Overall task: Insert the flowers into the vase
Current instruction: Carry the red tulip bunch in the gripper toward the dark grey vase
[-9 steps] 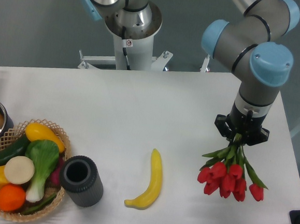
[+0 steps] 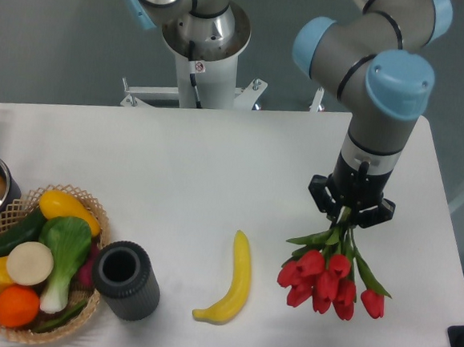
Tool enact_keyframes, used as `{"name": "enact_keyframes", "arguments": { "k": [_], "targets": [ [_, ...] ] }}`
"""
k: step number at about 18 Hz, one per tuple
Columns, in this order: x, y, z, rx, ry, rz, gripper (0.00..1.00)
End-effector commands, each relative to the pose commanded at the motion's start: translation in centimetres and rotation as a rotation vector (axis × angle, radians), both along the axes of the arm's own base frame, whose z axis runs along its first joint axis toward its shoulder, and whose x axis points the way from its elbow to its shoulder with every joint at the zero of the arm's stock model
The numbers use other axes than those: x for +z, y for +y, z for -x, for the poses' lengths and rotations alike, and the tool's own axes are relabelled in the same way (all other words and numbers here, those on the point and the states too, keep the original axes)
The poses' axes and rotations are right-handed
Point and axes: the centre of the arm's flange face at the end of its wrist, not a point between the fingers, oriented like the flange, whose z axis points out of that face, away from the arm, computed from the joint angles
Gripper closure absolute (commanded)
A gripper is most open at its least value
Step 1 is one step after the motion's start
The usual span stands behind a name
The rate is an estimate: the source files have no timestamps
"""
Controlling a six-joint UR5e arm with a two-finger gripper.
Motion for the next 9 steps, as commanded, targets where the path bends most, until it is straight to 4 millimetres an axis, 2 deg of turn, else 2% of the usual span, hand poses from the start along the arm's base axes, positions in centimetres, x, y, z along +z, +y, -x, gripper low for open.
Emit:
{"name": "enact_keyframes", "arguments": {
  "k": [3, 6, 9],
  "targets": [
    [3.5, 0.8, -2.7, -0.051, 0.009, -0.175, 1.00],
    [6.0, 1.4, -5.9, -0.080, -0.002, -0.330, 1.00],
    [7.1, 2.4, -8.4, -0.156, -0.022, -0.485, 1.00]
  ]
}}
